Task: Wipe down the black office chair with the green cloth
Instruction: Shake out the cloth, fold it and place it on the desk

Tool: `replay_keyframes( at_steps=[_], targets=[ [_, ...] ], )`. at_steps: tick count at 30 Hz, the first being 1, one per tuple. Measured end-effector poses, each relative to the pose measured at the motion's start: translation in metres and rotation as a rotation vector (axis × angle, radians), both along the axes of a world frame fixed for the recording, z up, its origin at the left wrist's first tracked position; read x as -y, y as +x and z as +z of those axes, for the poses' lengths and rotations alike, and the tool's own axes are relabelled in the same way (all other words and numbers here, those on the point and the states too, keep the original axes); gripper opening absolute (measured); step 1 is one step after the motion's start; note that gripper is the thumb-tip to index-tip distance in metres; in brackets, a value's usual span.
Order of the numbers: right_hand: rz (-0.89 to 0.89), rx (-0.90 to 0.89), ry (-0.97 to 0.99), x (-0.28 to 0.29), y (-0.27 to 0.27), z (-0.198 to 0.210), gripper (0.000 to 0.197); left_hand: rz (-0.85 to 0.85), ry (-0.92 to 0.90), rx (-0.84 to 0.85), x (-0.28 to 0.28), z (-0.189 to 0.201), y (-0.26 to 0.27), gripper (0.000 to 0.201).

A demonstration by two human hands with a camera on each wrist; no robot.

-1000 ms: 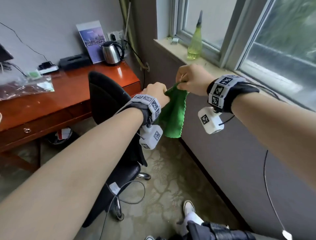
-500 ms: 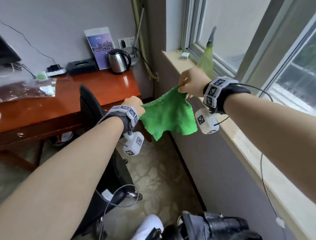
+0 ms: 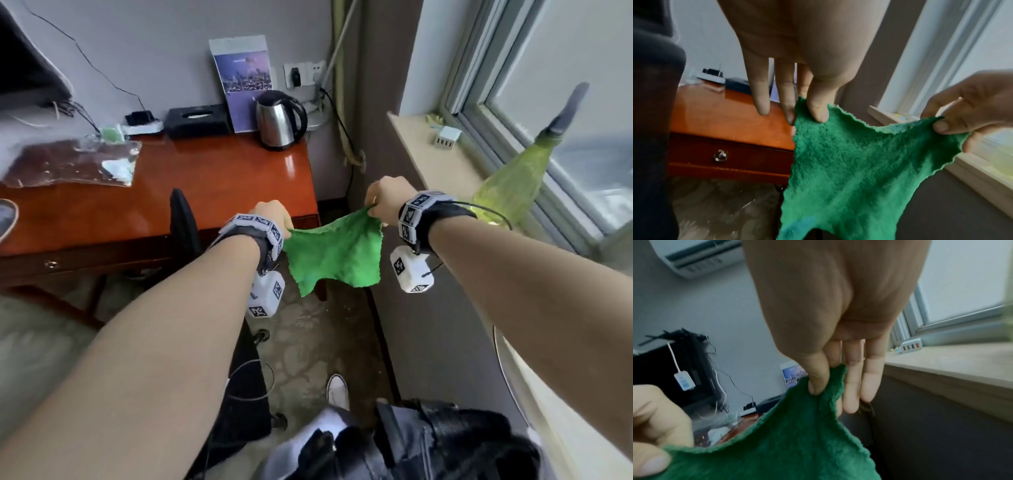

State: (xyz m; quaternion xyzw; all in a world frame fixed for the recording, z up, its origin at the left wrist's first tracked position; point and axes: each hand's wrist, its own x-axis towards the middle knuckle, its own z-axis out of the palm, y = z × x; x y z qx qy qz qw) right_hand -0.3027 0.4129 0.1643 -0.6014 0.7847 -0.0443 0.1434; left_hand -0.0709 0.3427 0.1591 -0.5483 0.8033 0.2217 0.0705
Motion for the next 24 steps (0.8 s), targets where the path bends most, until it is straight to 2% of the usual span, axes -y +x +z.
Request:
replay_keyframes(
  at_steps=[4, 9, 16, 24],
  targets=[
    [0.066, 0.067, 0.086, 0.054, -0.005, -0.021, 0.021, 0.111, 0.021, 0.041, 0.046, -0.025, -0.007, 0.019],
    [0.070, 0.073, 0.072, 0.122, -0.002, -0.040, 0.024, 0.178, -0.030, 0.118, 0.102, -0.042, 0.000, 0.020],
    [0.026, 0.133, 0.045, 0.213, 0.001, -0.081, 0.030, 0.335, -0.076, 0.137, 0.174, -0.066, 0.005, 0.019],
    [-0.025, 0.310, 0.052, 0.300, -0.005, -0.129, 0.015, 0.544, -0.070, 0.127, 0.253, -0.098, -0.004, 0.019]
  ],
)
